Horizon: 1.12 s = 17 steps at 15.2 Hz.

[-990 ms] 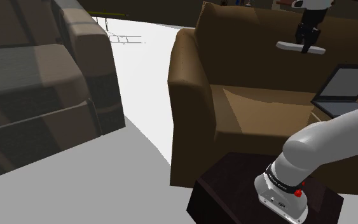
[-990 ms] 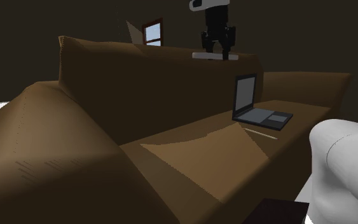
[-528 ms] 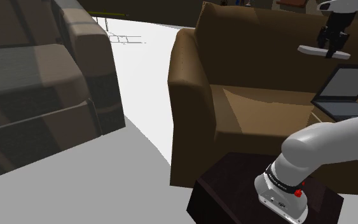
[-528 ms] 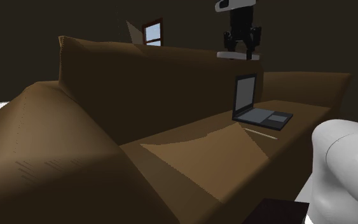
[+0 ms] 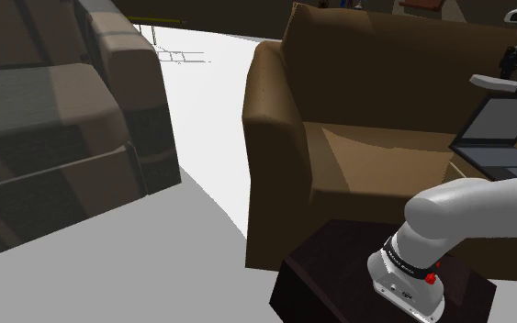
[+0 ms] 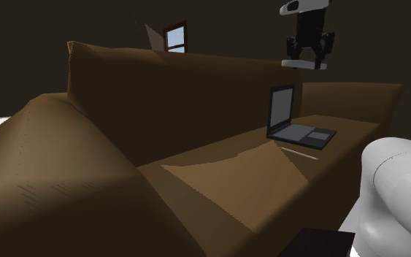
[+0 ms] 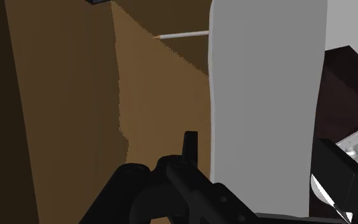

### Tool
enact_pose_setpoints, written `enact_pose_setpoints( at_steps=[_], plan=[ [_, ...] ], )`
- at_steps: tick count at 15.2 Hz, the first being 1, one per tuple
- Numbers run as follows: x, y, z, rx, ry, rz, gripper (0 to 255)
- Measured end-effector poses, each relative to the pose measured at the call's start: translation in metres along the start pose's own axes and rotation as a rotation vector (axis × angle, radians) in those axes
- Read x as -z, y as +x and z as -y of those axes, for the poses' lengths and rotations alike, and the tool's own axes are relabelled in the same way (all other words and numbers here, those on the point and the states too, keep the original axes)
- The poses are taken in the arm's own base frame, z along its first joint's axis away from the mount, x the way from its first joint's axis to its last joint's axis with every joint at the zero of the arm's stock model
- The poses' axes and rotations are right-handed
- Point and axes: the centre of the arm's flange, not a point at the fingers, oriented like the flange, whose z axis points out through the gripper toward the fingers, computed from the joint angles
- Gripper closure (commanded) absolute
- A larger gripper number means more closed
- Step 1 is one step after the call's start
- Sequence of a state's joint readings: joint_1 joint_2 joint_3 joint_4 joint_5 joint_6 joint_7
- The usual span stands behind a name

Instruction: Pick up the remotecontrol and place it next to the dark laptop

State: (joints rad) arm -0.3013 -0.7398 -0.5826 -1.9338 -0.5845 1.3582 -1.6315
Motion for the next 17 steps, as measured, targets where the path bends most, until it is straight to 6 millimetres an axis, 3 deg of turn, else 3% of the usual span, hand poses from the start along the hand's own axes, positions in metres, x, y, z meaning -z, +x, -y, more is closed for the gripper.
enact_pose_setpoints(
  at_steps=[12, 15, 17],
  plan=[
    [-0.022, -0.143, 0.071, 0.000, 0.000, 0.000, 255],
    [-0.027, -0.175, 0.086, 0.000, 0.000, 0.000, 255],
    [-0.034, -0.182, 0.092, 0.000, 0.000, 0.000, 255]
  ],
)
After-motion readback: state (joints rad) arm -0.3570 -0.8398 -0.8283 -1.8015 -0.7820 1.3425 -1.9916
